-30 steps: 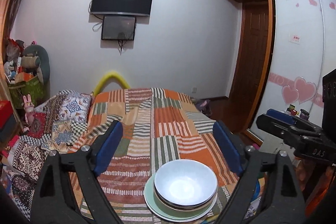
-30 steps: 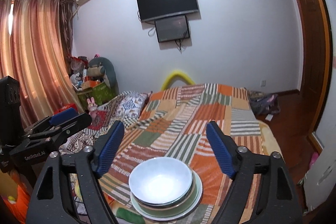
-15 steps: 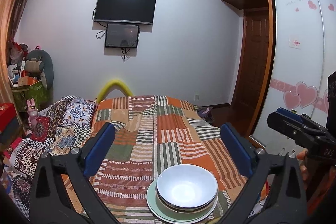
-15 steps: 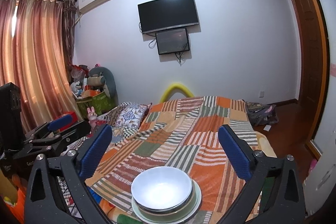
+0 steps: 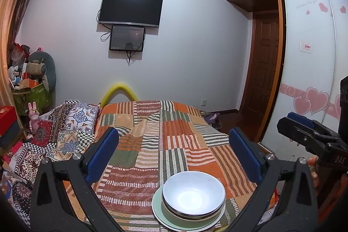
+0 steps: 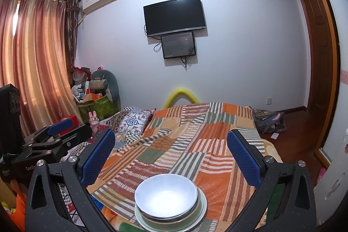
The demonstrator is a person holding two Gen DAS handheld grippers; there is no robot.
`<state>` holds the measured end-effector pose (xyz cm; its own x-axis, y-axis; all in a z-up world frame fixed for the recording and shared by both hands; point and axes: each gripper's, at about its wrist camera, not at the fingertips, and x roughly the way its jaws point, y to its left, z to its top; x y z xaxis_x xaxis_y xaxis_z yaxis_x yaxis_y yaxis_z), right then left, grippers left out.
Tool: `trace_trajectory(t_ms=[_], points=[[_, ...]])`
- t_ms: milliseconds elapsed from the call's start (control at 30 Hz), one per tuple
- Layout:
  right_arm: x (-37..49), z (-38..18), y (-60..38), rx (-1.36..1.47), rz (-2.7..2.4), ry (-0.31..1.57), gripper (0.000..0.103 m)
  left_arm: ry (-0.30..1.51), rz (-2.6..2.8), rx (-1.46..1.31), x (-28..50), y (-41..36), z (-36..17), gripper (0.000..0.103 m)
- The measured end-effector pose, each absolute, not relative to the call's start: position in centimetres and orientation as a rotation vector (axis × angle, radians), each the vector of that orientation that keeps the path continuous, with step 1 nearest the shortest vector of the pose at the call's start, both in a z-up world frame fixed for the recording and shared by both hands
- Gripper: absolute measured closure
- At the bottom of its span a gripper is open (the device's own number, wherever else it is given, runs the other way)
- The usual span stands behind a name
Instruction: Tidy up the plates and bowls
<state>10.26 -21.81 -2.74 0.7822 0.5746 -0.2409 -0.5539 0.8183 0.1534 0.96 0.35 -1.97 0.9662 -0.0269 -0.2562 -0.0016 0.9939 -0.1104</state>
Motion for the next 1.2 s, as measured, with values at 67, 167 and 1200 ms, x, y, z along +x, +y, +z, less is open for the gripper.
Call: trace_trajectory(t_ms=[67,167,1200], points=[[10.28,-2.83,-21.94,0.079,0.61,0.286,0.001,0.261,-0.014,-0.112,0.93,0.38,-1.96,0.0],[10.17,-2.8,-22.03,0.081,0.612,0.286,0.001,0.262,-0.015,-0.113,0.87,0.48,-1.96,0.0],[9.89,-3.4,-22.13,0.085,0.616,0.308,0.0,0.284,-0.045,-0.124,0.68,0.25,-2.68,0.0]])
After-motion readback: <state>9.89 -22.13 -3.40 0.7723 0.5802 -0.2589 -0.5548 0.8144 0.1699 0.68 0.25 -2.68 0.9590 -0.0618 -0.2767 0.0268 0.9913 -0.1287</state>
